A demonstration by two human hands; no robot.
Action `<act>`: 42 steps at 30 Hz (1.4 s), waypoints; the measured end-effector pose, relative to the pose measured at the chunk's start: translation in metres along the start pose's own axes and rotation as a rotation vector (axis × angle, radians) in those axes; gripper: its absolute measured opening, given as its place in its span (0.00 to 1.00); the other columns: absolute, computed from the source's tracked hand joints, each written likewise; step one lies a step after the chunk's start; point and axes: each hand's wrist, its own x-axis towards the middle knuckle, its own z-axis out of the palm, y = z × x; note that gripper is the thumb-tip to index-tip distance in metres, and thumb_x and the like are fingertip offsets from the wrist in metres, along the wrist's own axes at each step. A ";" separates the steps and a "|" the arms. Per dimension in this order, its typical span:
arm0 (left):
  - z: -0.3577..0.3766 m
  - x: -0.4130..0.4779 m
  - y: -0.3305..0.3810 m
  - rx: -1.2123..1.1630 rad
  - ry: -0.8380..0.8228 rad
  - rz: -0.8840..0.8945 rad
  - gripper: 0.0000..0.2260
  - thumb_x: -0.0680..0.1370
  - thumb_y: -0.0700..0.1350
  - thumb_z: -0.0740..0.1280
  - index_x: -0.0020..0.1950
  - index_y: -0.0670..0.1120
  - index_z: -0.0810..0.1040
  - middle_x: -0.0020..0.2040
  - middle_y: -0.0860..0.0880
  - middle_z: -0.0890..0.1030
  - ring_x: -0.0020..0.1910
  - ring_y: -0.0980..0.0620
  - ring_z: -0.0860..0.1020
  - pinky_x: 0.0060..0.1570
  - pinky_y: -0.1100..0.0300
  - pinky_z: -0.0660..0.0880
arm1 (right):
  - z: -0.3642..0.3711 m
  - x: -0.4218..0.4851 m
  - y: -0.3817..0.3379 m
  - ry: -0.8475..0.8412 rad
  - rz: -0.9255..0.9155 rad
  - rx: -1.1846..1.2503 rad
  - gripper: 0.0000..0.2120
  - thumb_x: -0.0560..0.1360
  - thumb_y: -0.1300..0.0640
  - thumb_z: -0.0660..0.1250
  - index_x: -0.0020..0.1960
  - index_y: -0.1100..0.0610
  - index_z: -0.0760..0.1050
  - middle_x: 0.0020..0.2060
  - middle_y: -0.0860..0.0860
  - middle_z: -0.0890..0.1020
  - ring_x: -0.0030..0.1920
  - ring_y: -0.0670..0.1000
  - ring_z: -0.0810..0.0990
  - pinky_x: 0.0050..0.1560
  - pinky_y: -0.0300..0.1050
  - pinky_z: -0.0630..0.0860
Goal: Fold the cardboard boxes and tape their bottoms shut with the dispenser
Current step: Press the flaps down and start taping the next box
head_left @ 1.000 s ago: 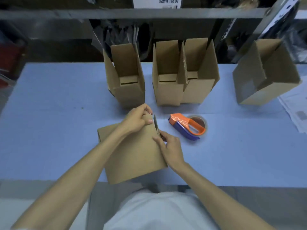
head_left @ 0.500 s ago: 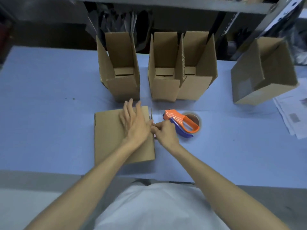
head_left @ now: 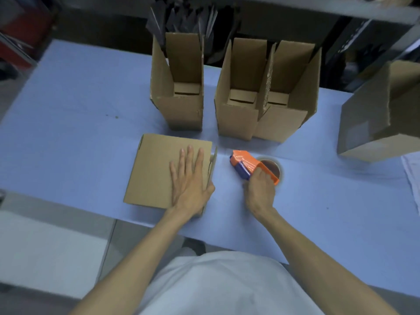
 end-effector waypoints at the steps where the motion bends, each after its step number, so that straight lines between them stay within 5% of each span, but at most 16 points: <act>1: -0.001 0.002 0.001 -0.004 -0.002 -0.004 0.41 0.75 0.54 0.63 0.78 0.49 0.39 0.79 0.44 0.39 0.78 0.44 0.37 0.73 0.46 0.35 | -0.003 -0.001 0.003 0.011 -0.029 0.022 0.23 0.77 0.61 0.62 0.69 0.65 0.62 0.63 0.61 0.72 0.61 0.61 0.72 0.59 0.54 0.70; 6: -0.019 0.017 0.006 -0.206 0.061 0.037 0.34 0.80 0.51 0.60 0.79 0.48 0.44 0.80 0.46 0.44 0.78 0.47 0.41 0.74 0.54 0.38 | -0.025 -0.015 0.013 0.091 -0.095 0.615 0.14 0.81 0.55 0.54 0.59 0.60 0.73 0.55 0.58 0.79 0.46 0.45 0.78 0.46 0.41 0.78; 9: -0.042 0.015 0.008 -0.583 0.072 0.187 0.24 0.82 0.43 0.59 0.77 0.46 0.58 0.78 0.49 0.59 0.77 0.52 0.54 0.71 0.72 0.45 | -0.040 -0.026 0.014 0.108 -0.209 0.580 0.14 0.80 0.65 0.58 0.63 0.69 0.69 0.56 0.58 0.76 0.45 0.36 0.74 0.44 0.25 0.70; 12: -0.065 0.006 0.011 -0.638 0.022 0.392 0.17 0.83 0.42 0.57 0.72 0.47 0.70 0.70 0.52 0.72 0.68 0.56 0.69 0.67 0.68 0.62 | -0.050 -0.036 0.018 0.261 -0.420 0.439 0.12 0.71 0.74 0.66 0.53 0.70 0.72 0.46 0.56 0.76 0.42 0.53 0.74 0.39 0.34 0.63; 15: -0.079 0.005 0.009 -0.693 -0.017 0.411 0.13 0.82 0.41 0.58 0.63 0.46 0.77 0.58 0.52 0.79 0.57 0.56 0.76 0.57 0.63 0.72 | -0.058 -0.039 0.024 0.263 -0.575 0.344 0.13 0.69 0.73 0.70 0.50 0.64 0.72 0.46 0.59 0.78 0.41 0.59 0.75 0.41 0.39 0.66; 19: -0.083 0.006 0.006 -0.734 0.033 0.381 0.07 0.79 0.40 0.63 0.55 0.46 0.79 0.49 0.53 0.78 0.49 0.60 0.75 0.48 0.67 0.72 | -0.069 -0.041 0.030 0.244 -0.644 0.319 0.13 0.69 0.71 0.72 0.48 0.60 0.71 0.42 0.51 0.75 0.39 0.51 0.70 0.41 0.34 0.63; 21: -0.082 0.007 0.006 -0.774 0.058 0.331 0.11 0.79 0.43 0.65 0.61 0.50 0.74 0.55 0.54 0.75 0.53 0.61 0.73 0.51 0.71 0.70 | -0.074 -0.043 0.033 0.262 -0.652 0.287 0.11 0.69 0.70 0.73 0.45 0.63 0.72 0.39 0.52 0.74 0.37 0.50 0.68 0.40 0.34 0.63; 25: -0.084 0.014 0.013 -0.758 -0.152 0.369 0.19 0.81 0.44 0.62 0.72 0.55 0.68 0.69 0.59 0.70 0.66 0.65 0.67 0.63 0.71 0.64 | -0.081 -0.045 0.035 0.292 -0.683 0.253 0.10 0.69 0.70 0.73 0.43 0.64 0.71 0.37 0.54 0.74 0.37 0.47 0.63 0.39 0.33 0.62; 30: -0.081 0.015 0.021 -0.774 -0.086 0.373 0.07 0.79 0.41 0.66 0.49 0.49 0.83 0.46 0.56 0.82 0.49 0.61 0.78 0.48 0.72 0.72 | -0.087 -0.045 0.039 0.231 -0.675 0.236 0.12 0.68 0.68 0.74 0.46 0.63 0.73 0.39 0.54 0.77 0.38 0.47 0.66 0.40 0.34 0.63; 34: -0.073 0.011 0.022 -0.857 -0.003 0.268 0.04 0.77 0.41 0.69 0.45 0.46 0.84 0.41 0.54 0.83 0.44 0.58 0.79 0.47 0.63 0.76 | -0.098 -0.040 0.040 0.023 -0.612 0.368 0.18 0.70 0.50 0.68 0.57 0.56 0.72 0.46 0.48 0.80 0.40 0.48 0.72 0.39 0.39 0.68; 37: -0.068 0.009 0.026 -0.877 0.047 0.136 0.04 0.75 0.40 0.71 0.44 0.46 0.85 0.40 0.53 0.81 0.42 0.58 0.79 0.44 0.64 0.76 | -0.101 -0.035 0.033 -0.065 -0.503 0.364 0.31 0.61 0.39 0.76 0.57 0.47 0.66 0.42 0.40 0.78 0.38 0.43 0.77 0.36 0.35 0.71; 39: -0.066 0.007 0.025 -0.870 0.072 0.094 0.04 0.75 0.40 0.71 0.44 0.47 0.85 0.40 0.54 0.80 0.41 0.59 0.79 0.43 0.66 0.76 | -0.099 -0.034 0.027 -0.041 -0.519 0.298 0.33 0.58 0.38 0.78 0.55 0.45 0.65 0.41 0.38 0.77 0.38 0.39 0.77 0.34 0.31 0.70; 42: -0.065 0.002 0.017 -0.935 0.007 0.056 0.03 0.76 0.41 0.70 0.45 0.45 0.85 0.41 0.52 0.85 0.42 0.57 0.82 0.46 0.58 0.80 | -0.095 -0.034 0.026 0.068 -0.584 0.254 0.24 0.62 0.45 0.77 0.52 0.46 0.71 0.41 0.39 0.78 0.37 0.42 0.76 0.35 0.30 0.68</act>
